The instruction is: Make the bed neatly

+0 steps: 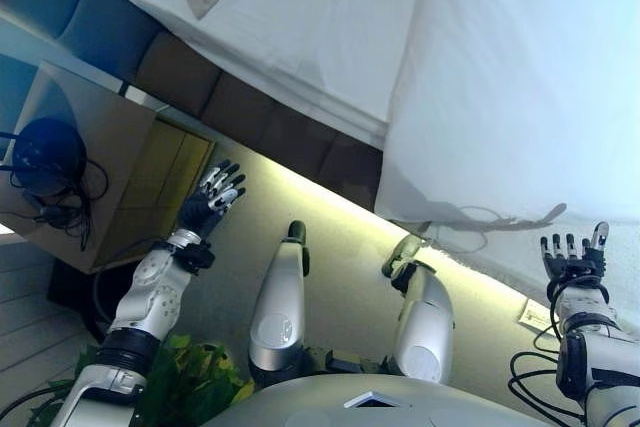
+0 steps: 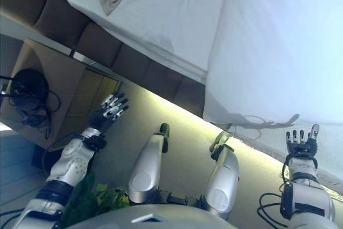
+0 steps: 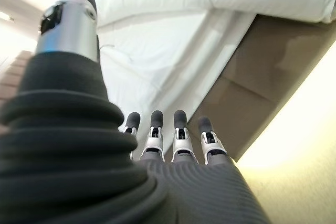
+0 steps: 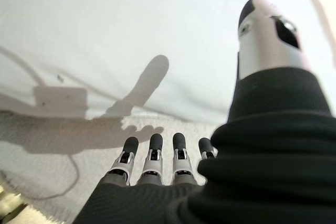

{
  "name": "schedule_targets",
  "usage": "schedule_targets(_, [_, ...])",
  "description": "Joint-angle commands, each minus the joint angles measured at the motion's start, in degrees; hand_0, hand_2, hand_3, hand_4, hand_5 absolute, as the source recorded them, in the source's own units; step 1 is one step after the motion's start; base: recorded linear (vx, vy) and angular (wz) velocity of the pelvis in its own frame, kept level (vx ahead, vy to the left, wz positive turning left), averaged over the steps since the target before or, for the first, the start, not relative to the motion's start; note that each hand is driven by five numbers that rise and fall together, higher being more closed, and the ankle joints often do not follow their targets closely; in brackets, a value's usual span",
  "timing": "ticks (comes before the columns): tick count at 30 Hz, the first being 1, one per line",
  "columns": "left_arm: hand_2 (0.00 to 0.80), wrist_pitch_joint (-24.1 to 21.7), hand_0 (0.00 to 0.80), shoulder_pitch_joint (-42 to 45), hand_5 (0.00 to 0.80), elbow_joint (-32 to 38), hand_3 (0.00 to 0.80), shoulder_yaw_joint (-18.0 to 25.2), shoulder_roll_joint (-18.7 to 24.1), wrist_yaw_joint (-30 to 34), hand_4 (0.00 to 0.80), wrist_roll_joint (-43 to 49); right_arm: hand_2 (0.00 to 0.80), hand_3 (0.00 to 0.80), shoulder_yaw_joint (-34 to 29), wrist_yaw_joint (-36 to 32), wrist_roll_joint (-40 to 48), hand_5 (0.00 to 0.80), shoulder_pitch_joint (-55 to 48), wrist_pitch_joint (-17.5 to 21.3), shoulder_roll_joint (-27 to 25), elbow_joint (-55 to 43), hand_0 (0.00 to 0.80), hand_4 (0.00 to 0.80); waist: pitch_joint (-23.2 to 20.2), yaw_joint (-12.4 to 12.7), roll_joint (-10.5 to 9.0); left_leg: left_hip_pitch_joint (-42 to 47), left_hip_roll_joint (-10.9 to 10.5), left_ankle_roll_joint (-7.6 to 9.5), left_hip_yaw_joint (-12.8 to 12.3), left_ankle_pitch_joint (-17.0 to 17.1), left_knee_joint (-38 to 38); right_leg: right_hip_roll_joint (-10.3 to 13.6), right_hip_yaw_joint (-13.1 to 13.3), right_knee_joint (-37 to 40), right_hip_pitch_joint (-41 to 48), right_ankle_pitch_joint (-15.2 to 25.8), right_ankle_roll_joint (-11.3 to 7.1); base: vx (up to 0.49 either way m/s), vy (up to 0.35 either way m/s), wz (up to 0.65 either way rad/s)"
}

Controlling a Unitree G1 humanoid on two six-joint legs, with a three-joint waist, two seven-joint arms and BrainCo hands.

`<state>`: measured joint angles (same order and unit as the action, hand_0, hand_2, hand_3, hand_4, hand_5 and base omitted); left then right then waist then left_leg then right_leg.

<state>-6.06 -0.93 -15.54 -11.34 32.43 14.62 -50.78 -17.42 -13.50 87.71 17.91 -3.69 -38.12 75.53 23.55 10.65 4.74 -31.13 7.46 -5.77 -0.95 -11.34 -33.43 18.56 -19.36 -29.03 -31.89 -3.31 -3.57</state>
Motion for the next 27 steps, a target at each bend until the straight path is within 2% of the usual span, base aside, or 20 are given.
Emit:
schedule_targets(1, [0.0, -1.87, 0.0, 0.96, 0.0, 5.29, 0.0, -1.12, 0.97, -0.27, 0.0, -1.35, 0.0, 0.0, -1.61, 0.17, 1.21, 0.0, -0.81, 0.03, -3.94, 1.07, 0.0, 0.0, 0.02, 1.25, 0.88, -4.37, -0.28, 0.5, 3.76, 5.73, 2.77, 4.89, 3.73, -2.16, 0.88, -0.71, -6.53, -0.023, 0.007, 0.08])
schedule_targets(8, [0.0, -2.53, 0.0, 0.52, 0.0, 5.02, 0.0, -1.3, 0.72, 0.44, 0.0, -2.12, 0.0, 0.0, -2.58, 6.31, 0.72, 0.0, 3.06, 1.07, -8.89, 3.28, 0.0, 0.0, 0.8, 1.98, 2.39, -5.17, -1.43, 0.59, 3.43, 7.68, 5.23, 6.01, 3.74, -2.15, -1.36, 0.29, -7.36, 0.022, 0.025, 0.06])
schedule_targets(17, [0.0, -2.52, 0.0, -2.02, 0.0, 7.12, 0.0, -2.52, 0.77, 0.33, 0.0, -2.0, 0.0, 0.0, 0.06, 2.92, -3.51, 0.0, 8.3, 3.43, -10.45, 1.21, 0.0, 0.0, 2.12, 2.75, 3.49, -5.82, -3.16, 1.12, 2.77, 11.31, 10.53, 6.65, 3.1, 1.03, -3.03, 2.79, -8.38, 0.026, 0.005, 0.1])
schedule_targets(24, [0.0, -1.45, 0.0, -3.45, 0.0, 7.05, 0.0, -2.56, 0.71, 0.09, 0.0, -2.91, 0.0, 0.0, 3.3, 0.62, -5.44, 0.0, 14.02, 1.37, -11.79, 0.24, 0.0, 0.0, 2.03, 3.41, 4.68, -6.37, -3.99, 1.59, 2.42, 11.87, 10.85, 7.53, 2.97, -0.09, -4.1, 2.5, -8.33, 0.031, 0.023, 0.03])
schedule_targets(25, [0.0, -1.31, 0.0, -3.63, 0.0, 7.11, 0.0, -2.67, 0.59, 0.07, 0.0, -3.11, 0.552, 0.552, 3.75, 0.32, -6.26, 0.552, 14.83, 1.55, -11.92, -0.08, 0.552, 0.552, 2.11, 3.51, 4.9, -6.33, -4.2, 1.68, 2.5, 12.0, 10.97, 7.69, 3.04, -0.26, -4.07, 2.43, -8.29, 0.045, 0.049, 0.06])
schedule_targets(26, [0.0, -1.26, 0.0, -3.7, 0.0, 7.09, 0.0, -2.6, 0.5, 0.27, 0.0, -3.16, 0.794, 0.794, 3.88, 0.06, -6.74, 0.794, 15.19, 1.58, -12.05, -0.31, 0.794, 0.794, 2.14, 3.54, 5.06, -6.27, -4.36, 1.74, 2.49, 12.13, 11.17, 7.79, 3.0, -0.26, -3.97, 2.39, -8.28, 0.037, 0.044, 0.06])
schedule_targets(27, [0.0, -1.14, 0.0, -3.77, 0.0, 7.22, 0.0, -2.66, 0.44, 0.39, 0.0, -3.19, 0.8, 0.8, 4.02, -0.15, -6.84, 0.8, 15.42, 1.86, -12.07, -0.48, 0.8, 0.8, 2.12, 3.58, 5.24, -6.17, -4.45, 1.79, 2.42, 12.25, 11.36, 7.88, 2.99, -0.3, -3.87, 2.33, -8.24, 0.036, 0.036, 0.07])
